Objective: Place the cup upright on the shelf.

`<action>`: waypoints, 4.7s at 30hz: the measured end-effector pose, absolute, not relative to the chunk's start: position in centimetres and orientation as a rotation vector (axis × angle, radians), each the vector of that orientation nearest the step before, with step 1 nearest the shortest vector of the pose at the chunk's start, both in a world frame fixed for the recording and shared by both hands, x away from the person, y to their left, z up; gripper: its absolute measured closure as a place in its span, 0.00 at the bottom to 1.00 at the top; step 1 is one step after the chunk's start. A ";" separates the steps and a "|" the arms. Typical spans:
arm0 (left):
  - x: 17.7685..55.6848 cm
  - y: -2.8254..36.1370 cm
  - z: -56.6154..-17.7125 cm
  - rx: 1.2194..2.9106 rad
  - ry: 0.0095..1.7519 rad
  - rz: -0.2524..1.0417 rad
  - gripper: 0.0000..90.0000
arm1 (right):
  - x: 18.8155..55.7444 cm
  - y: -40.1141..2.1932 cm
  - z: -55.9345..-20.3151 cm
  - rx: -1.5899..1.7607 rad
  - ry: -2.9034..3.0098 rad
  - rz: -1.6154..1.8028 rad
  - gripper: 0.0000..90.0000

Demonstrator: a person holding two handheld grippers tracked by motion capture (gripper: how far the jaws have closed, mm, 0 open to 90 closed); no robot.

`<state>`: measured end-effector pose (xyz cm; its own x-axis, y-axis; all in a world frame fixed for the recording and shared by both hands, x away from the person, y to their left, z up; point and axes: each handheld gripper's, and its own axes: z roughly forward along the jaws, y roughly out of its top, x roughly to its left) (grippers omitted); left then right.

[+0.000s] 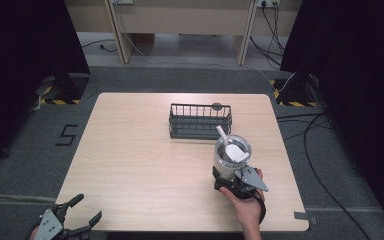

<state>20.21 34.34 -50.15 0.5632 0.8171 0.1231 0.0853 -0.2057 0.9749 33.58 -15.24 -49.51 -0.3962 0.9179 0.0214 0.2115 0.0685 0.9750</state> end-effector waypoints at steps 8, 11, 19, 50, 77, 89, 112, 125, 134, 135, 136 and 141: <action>20.2 34.4 -50.2 1.657 0.776 0.804 0.22 | 33.5 -15.1 -49.6 1.135 1.666 1.377 0.11; 20.3 34.4 -50.2 1.654 0.778 0.803 0.22 | 33.5 -15.1 -49.4 1.138 1.679 1.369 0.11; 20.2 34.4 -50.2 1.653 0.781 0.806 0.22 | 33.8 -15.1 -48.4 1.129 1.671 1.399 0.11; 20.2 34.5 -50.2 1.652 0.780 0.806 0.22 | 39.1 -15.0 -43.2 1.073 1.678 1.451 0.11; 20.3 34.6 -50.3 1.640 0.789 0.802 0.23 | 43.6 -12.8 -40.1 1.064 1.657 1.483 0.11; 20.3 34.6 -50.3 1.632 0.792 0.799 0.23 | 45.9 -11.4 -38.7 1.064 1.639 1.490 0.11; 20.3 34.7 -50.3 1.630 0.799 0.800 0.23 | 50.8 -10.0 -37.4 1.096 1.625 1.445 0.11; 20.3 34.7 -50.3 1.629 0.801 0.803 0.23 | 53.8 -8.9 -38.5 1.143 1.649 1.413 0.11; 20.3 34.8 -50.3 1.633 0.799 0.804 0.23 | 55.1 -8.5 -39.2 1.176 1.638 1.400 0.11; 20.3 34.8 -50.3 1.634 0.801 0.802 0.23 | 55.2 -8.5 -39.2 1.173 1.641 1.398 0.11; 20.3 34.7 -50.3 1.633 0.799 0.802 0.23 | 55.3 -8.4 -39.3 1.176 1.642 1.392 0.11; 20.3 34.7 -50.3 1.637 0.796 0.803 0.23 | 55.6 -8.1 -39.8 1.174 1.652 1.378 0.11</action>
